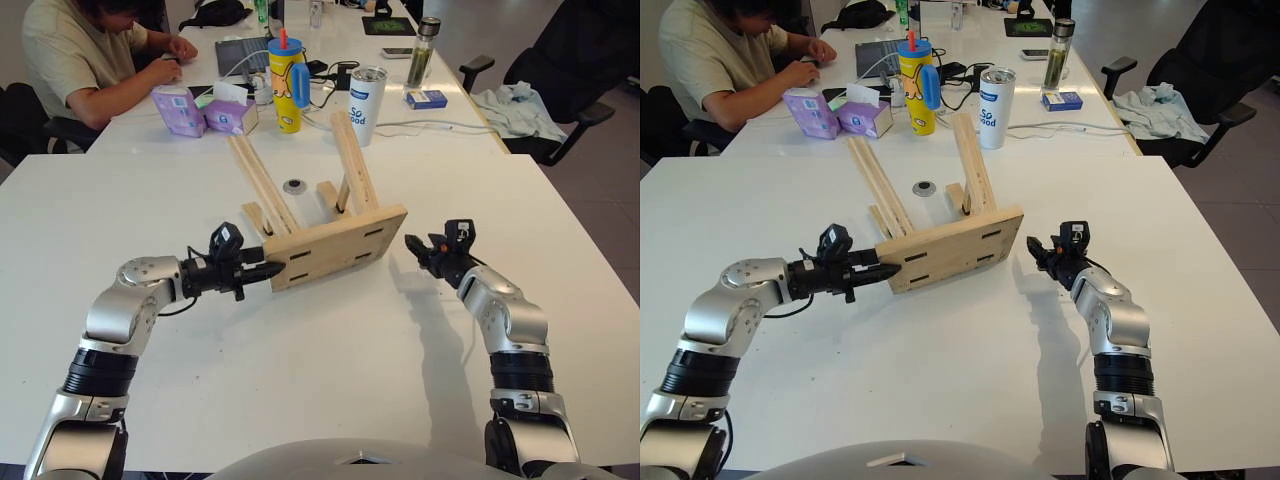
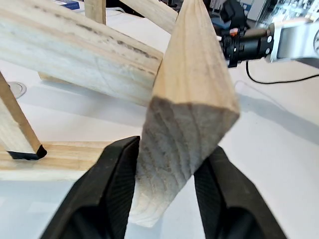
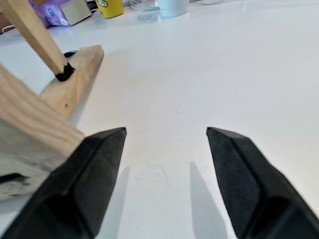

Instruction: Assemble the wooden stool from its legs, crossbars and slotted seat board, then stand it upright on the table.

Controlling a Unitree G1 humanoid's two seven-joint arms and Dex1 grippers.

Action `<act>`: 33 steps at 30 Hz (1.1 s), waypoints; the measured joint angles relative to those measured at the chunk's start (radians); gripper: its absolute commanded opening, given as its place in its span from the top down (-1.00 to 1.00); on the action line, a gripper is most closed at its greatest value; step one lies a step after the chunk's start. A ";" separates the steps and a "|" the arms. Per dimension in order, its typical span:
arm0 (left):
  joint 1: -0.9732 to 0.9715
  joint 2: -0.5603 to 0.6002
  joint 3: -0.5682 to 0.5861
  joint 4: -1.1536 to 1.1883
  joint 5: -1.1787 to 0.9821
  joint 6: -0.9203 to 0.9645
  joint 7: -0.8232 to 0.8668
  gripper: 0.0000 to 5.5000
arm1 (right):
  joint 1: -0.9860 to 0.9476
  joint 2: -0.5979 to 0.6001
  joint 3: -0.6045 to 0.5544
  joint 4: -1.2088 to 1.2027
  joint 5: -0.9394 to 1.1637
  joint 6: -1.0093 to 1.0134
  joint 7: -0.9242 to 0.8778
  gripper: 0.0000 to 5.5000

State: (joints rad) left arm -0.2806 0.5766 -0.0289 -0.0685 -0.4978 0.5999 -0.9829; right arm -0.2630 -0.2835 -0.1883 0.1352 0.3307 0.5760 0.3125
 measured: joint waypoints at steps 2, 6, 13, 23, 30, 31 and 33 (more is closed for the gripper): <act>-0.040 -0.030 0.047 -0.007 -0.088 0.091 0.020 0.44 | 0.000 0.008 -0.007 0.022 0.003 -0.002 -0.006 -0.10; -0.108 -0.103 0.153 -0.010 -0.276 0.270 0.119 0.45 | 0.000 0.009 -0.005 0.040 0.001 -0.002 -0.006 -0.10; -0.291 -0.277 0.389 0.125 -0.737 0.366 0.666 0.52 | 0.001 0.028 0.001 0.042 0.002 0.004 -0.007 -0.10; -0.413 -0.456 0.674 0.313 -0.932 0.012 1.324 0.52 | 0.003 0.074 0.015 0.006 0.002 0.064 -0.049 -0.10; -0.353 -0.394 0.680 0.313 -0.907 0.036 1.188 0.05 | -0.011 0.081 0.037 0.005 0.002 0.073 -0.049 -0.10; -0.341 -0.391 0.689 0.292 -0.914 0.039 1.168 0.04 | -0.011 0.081 0.036 0.006 0.002 0.073 -0.048 -0.10; -0.321 -0.380 0.704 0.268 -0.928 0.049 1.144 0.04 | -0.011 0.080 0.037 0.007 0.002 0.074 -0.047 -0.10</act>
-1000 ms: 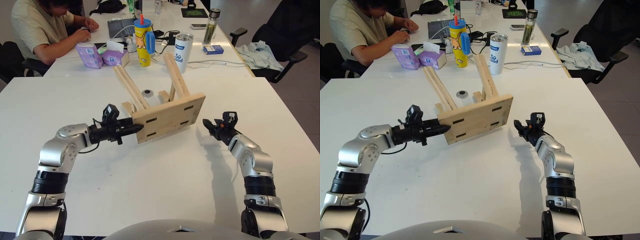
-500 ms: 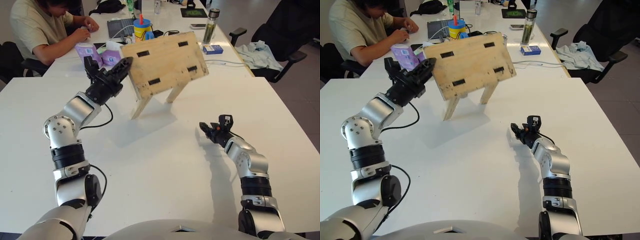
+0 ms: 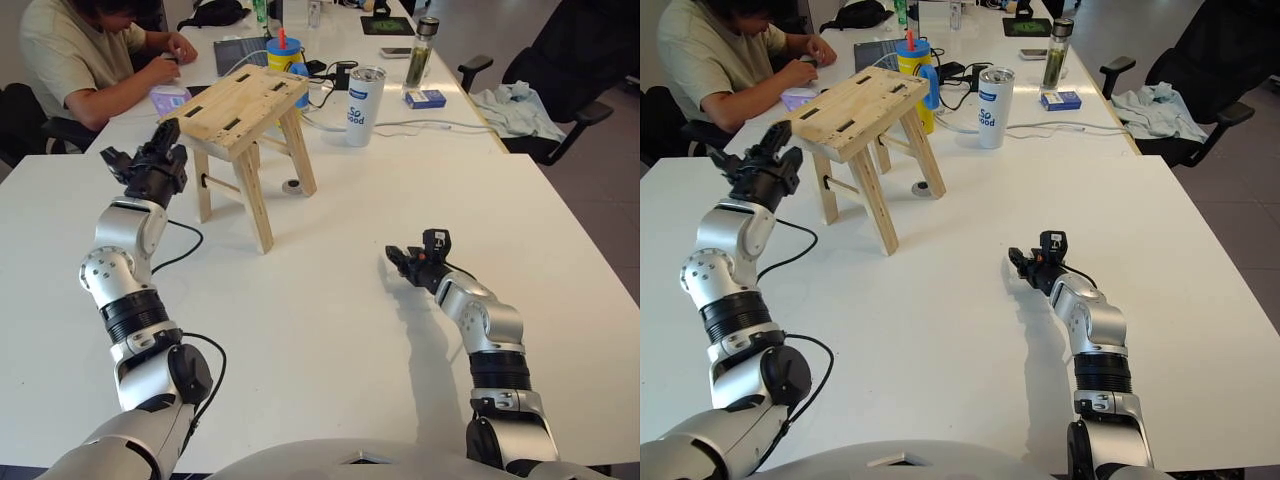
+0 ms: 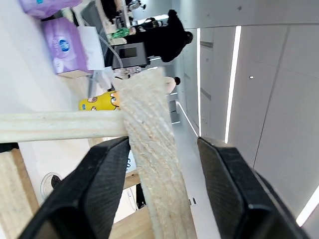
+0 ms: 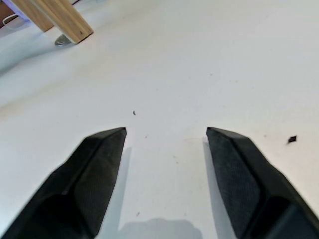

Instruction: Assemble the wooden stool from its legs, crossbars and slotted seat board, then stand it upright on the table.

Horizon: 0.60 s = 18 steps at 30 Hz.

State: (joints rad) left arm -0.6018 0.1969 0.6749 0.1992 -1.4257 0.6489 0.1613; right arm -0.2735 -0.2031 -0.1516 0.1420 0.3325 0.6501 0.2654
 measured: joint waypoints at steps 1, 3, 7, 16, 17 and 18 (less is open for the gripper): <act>0.015 0.003 0.006 -0.021 -0.013 0.003 -0.022 0.04 | 0.001 0.000 0.000 0.000 0.000 0.001 0.000 -0.10; 0.029 0.016 0.013 -0.094 -0.051 0.014 -0.089 0.04 | 0.007 -0.001 0.000 -0.001 0.000 0.003 0.001 -0.10; 0.161 0.061 -0.033 -0.255 -0.100 0.116 -0.222 0.04 | 0.013 0.000 0.002 -0.002 0.000 0.006 0.003 -0.10; 0.528 0.262 -0.481 -0.569 0.236 0.265 -0.670 0.04 | 0.013 -0.008 0.001 0.004 0.000 0.002 0.010 -0.10; 0.520 0.267 -0.538 -0.565 0.317 0.224 -0.696 0.04 | 0.013 -0.008 0.001 0.007 0.000 -0.001 0.011 -0.10; 0.506 0.271 -0.599 -0.547 0.402 0.176 -0.719 0.04 | 0.012 -0.009 0.001 0.010 -0.001 -0.005 0.012 -0.10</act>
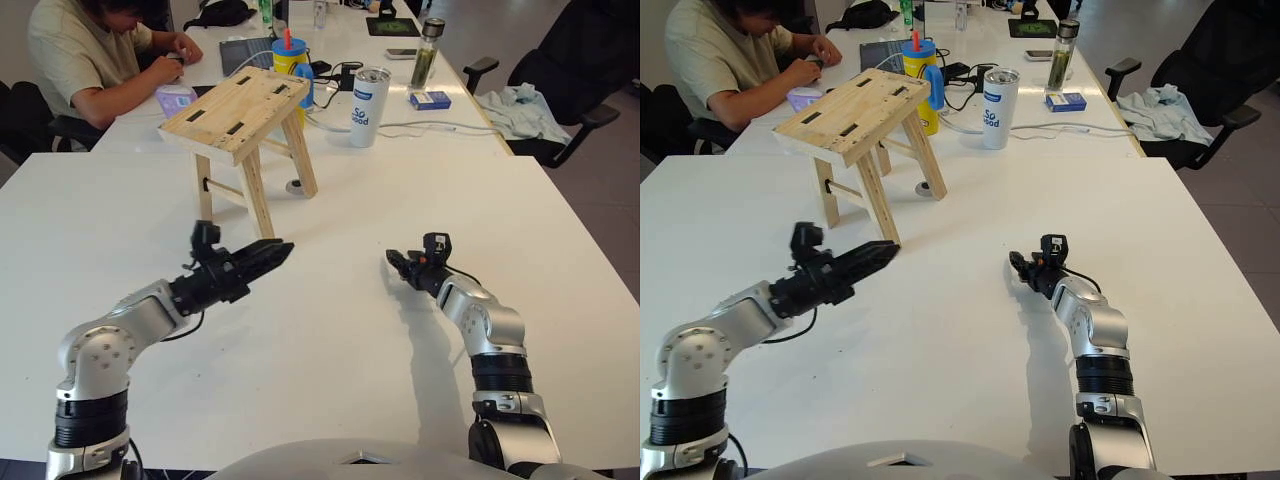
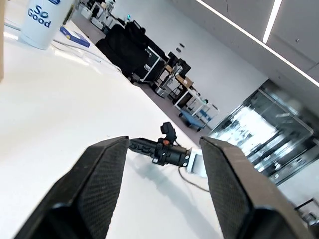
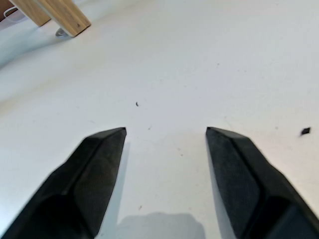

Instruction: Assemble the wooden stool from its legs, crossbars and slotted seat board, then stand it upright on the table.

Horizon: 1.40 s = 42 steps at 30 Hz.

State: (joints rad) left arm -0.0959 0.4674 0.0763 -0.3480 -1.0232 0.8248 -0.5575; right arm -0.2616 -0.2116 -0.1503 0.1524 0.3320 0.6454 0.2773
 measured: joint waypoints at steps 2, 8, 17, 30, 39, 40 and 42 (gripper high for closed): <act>-0.046 -0.006 -0.098 0.074 0.153 -0.099 -0.021 0.04 | -0.006 0.001 0.002 0.009 -0.001 -0.006 0.002 -0.10; -0.285 -0.101 -0.267 0.554 0.568 -0.502 -0.034 0.04 | -0.043 -0.001 0.042 0.054 -0.015 -0.022 0.025 -0.10; -0.644 0.077 -0.462 1.311 1.065 -0.732 0.452 0.04 | -0.050 0.008 0.128 0.055 -0.043 -0.045 0.060 -0.10; -0.835 0.325 -0.248 1.669 1.191 -0.982 0.745 0.04 | -0.063 0.025 0.206 0.041 -0.080 -0.052 0.092 -0.10; -0.450 -0.068 -0.035 1.062 0.855 -1.109 0.604 0.04 | -0.072 0.075 0.107 -0.002 -0.119 -0.221 -0.062 -0.10; -0.444 -0.109 -0.036 1.001 0.837 -1.082 0.584 0.04 | -0.075 0.077 0.097 -0.009 -0.130 -0.268 -0.080 -0.10; -0.439 -0.160 -0.042 0.922 0.830 -1.044 0.561 0.04 | -0.103 0.078 0.108 -0.025 -0.184 -0.385 -0.104 -0.10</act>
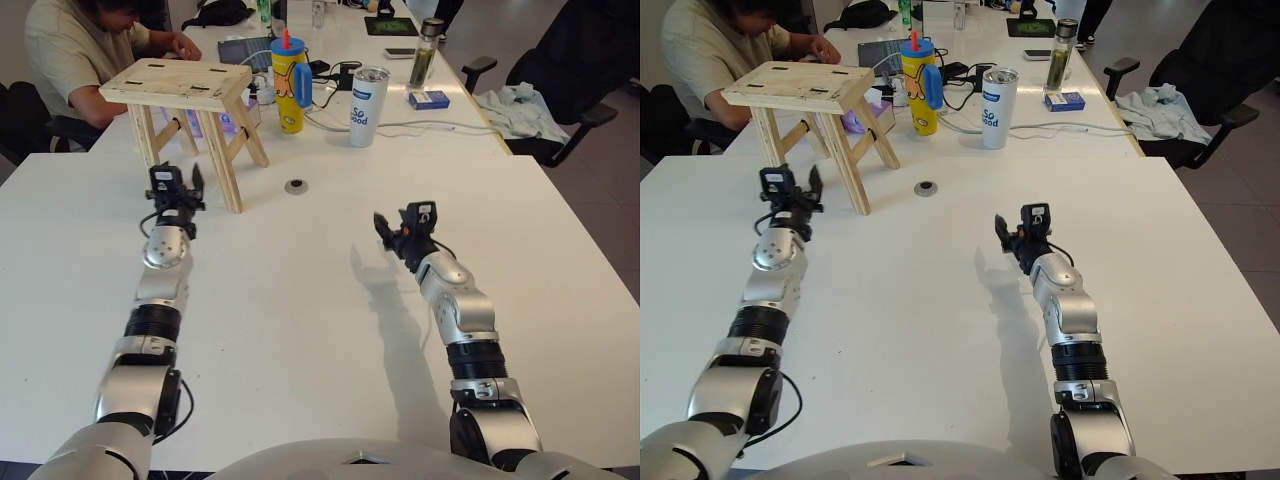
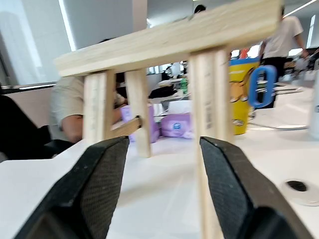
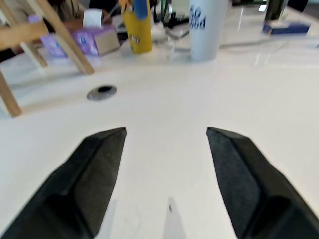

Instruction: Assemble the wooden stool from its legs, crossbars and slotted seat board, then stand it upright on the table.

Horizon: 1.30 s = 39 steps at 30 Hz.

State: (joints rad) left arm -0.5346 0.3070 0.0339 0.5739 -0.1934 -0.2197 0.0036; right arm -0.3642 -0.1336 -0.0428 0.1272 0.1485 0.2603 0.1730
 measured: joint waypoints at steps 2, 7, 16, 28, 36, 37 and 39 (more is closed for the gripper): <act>0.008 -0.045 -0.004 -0.068 -0.004 0.037 -0.009 0.04 | -0.034 -0.001 0.027 0.004 -0.066 -0.091 -0.034 -0.10; 0.020 -0.128 -0.008 -0.187 -0.031 0.162 -0.036 0.04 | -0.112 0.059 0.047 0.101 -0.104 -0.202 -0.097 -0.10; -0.038 -0.159 0.031 -0.229 -0.064 0.244 -0.100 0.04 | -0.181 0.135 0.040 0.243 -0.092 -0.282 -0.122 -0.10; -0.129 -0.219 0.083 0.021 0.002 0.033 -0.076 0.04 | -0.352 0.082 -0.020 0.555 -0.099 -0.420 -0.099 -0.10; -0.196 -0.238 0.100 0.162 0.037 -0.070 -0.057 0.04 | -0.460 0.073 -0.060 0.720 -0.082 -0.490 -0.093 -0.10; -0.202 -0.238 0.108 0.172 0.036 -0.077 -0.056 0.04 | -0.466 0.071 -0.061 0.734 -0.083 -0.496 -0.092 -0.10; -0.222 -0.237 0.122 0.198 0.034 -0.100 -0.057 0.04 | -0.475 0.065 -0.066 0.761 -0.083 -0.509 -0.086 -0.10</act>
State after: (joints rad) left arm -0.7561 0.0701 0.1554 0.7723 -0.1594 -0.3195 -0.0538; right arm -0.8391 -0.0690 -0.1090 0.8883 0.0657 -0.2490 0.0868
